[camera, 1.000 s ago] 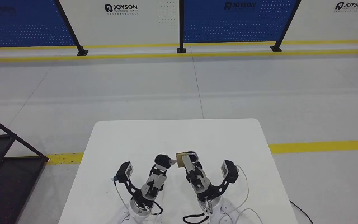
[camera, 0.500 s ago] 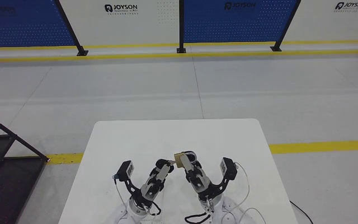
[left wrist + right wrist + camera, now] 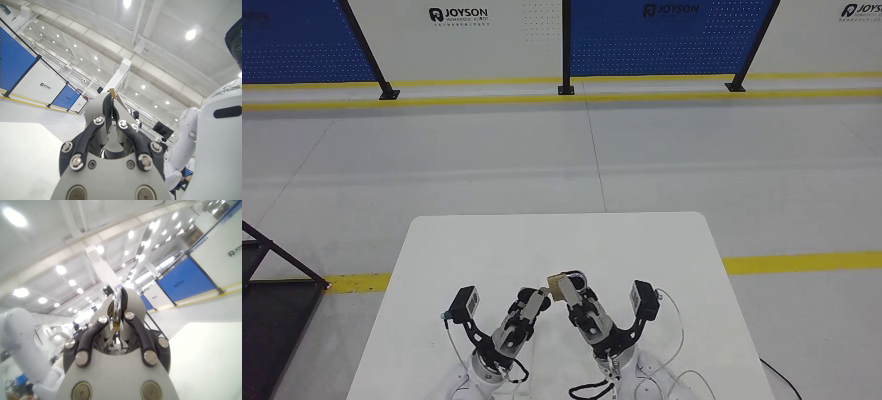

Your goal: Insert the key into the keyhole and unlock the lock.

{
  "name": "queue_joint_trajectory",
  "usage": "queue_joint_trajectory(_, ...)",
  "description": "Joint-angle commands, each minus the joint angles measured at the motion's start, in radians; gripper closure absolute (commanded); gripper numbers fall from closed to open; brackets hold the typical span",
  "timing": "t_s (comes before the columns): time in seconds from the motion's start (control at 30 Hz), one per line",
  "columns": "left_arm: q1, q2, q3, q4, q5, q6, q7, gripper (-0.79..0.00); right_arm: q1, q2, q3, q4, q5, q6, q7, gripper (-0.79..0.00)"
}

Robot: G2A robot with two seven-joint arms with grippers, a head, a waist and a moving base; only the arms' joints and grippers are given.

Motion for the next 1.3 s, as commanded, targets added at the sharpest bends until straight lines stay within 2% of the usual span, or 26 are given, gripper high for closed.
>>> queue_joint_trajectory(0.0,-0.001,0.0,0.001,0.002,0.007,0.0,0.004,0.0,0.0,-0.001,0.0,0.0,0.0,0.001,0.0,0.0)
queue_joint_trajectory(0.43,0.009,-0.008,-0.023,0.008,0.149,0.003,0.078,0.0,-0.008,-0.002,0.007,-0.004,-0.004,0.002,0.016,0.0)
queue_joint_trajectory(0.67,0.018,-0.014,-0.036,0.004,0.276,0.048,0.152,0.0,-0.012,-0.002,0.01,-0.007,0.0,0.001,0.025,0.0)
queue_joint_trajectory(0.9,0.019,-0.022,-0.036,0.007,0.432,0.118,0.282,0.0,-0.015,-0.002,0.012,-0.008,0.0,0.004,0.032,0.0)
queue_joint_trajectory(1.27,0.002,-0.026,-0.021,0.033,0.684,0.319,0.467,0.0,-0.017,-0.004,0.014,-0.009,0.002,0.006,0.043,0.0)
